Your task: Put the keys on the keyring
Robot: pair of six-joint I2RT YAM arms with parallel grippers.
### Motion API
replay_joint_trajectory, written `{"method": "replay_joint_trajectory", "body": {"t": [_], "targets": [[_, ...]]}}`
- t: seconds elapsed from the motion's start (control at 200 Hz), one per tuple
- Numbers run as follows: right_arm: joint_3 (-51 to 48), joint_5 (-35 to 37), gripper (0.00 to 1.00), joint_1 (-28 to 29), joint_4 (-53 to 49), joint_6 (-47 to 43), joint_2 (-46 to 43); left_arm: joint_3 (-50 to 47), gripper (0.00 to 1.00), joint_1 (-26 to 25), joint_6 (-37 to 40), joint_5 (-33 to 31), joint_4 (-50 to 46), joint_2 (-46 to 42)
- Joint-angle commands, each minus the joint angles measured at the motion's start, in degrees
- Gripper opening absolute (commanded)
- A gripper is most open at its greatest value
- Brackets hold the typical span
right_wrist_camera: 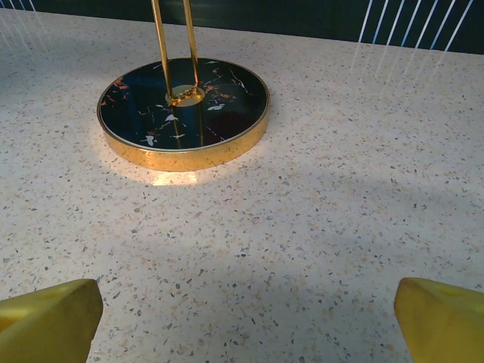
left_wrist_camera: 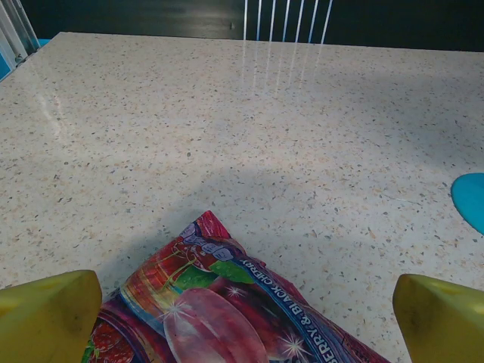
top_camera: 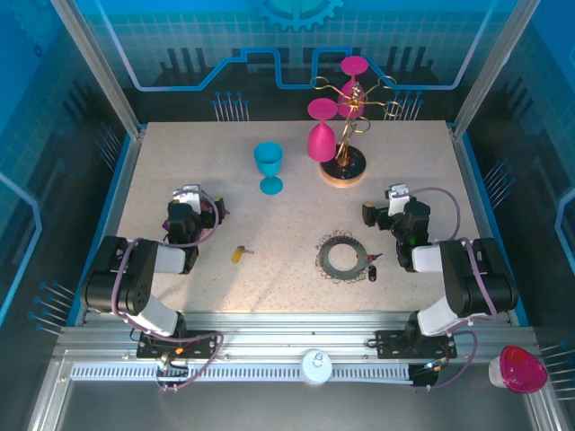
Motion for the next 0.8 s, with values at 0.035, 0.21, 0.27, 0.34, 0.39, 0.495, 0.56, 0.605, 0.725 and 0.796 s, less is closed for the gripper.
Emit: {"method": "replay_joint_trajectory", "body": {"t": [0.035,0.21,0.27,0.34,0.39,0.495,0.56,0.605,0.725,0.796], "targets": [[1.28,0.39,1.00,0.32,0.84,-0.61,0.33,0.74,0.99,0.57,-0.43,0.63,0.06,-0.15],[1.16,0.38,1.00,0.27,0.84,-0.64,0.34,0.70,0.99,0.57,-0.43,0.57,0.06,-0.18],[1.21,0.38,1.00,0.28,0.81,-0.61,0.34,0.76,0.99,0.52,-0.43,0.63,-0.01,-0.13],[1.13,0.38,1.00,0.25,0.84,-0.64,0.34,0.85,0.99,0.57,-0.54,0.84,-0.20,-0.18],[1.16,0.36,1.00,0.26,0.83,-0.58,0.34,0.71,0.99,0.57,-0.46,0.72,-0.04,-0.13],[1.17,0.36,1.00,0.31,0.83,-0.65,0.34,0.84,0.99,0.59,-0.52,0.83,-0.04,-0.15],[1.16,0.34,1.00,0.29,0.84,-0.62,0.34,0.80,0.99,0.66,-0.49,0.98,-0.16,-0.18],[1.16,0.31,1.00,0.24,0.84,-0.59,0.34,0.85,0.99,0.75,-0.64,1.22,-0.15,-0.18],[1.37,0.03,1.00,0.05,0.67,-0.35,0.34,0.91,0.99,1.26,-0.84,2.28,-0.44,-0.26],[1.38,-0.20,1.00,-0.06,0.58,-0.33,0.34,0.92,0.99,1.36,-0.89,2.43,-0.39,-0.25]]}}
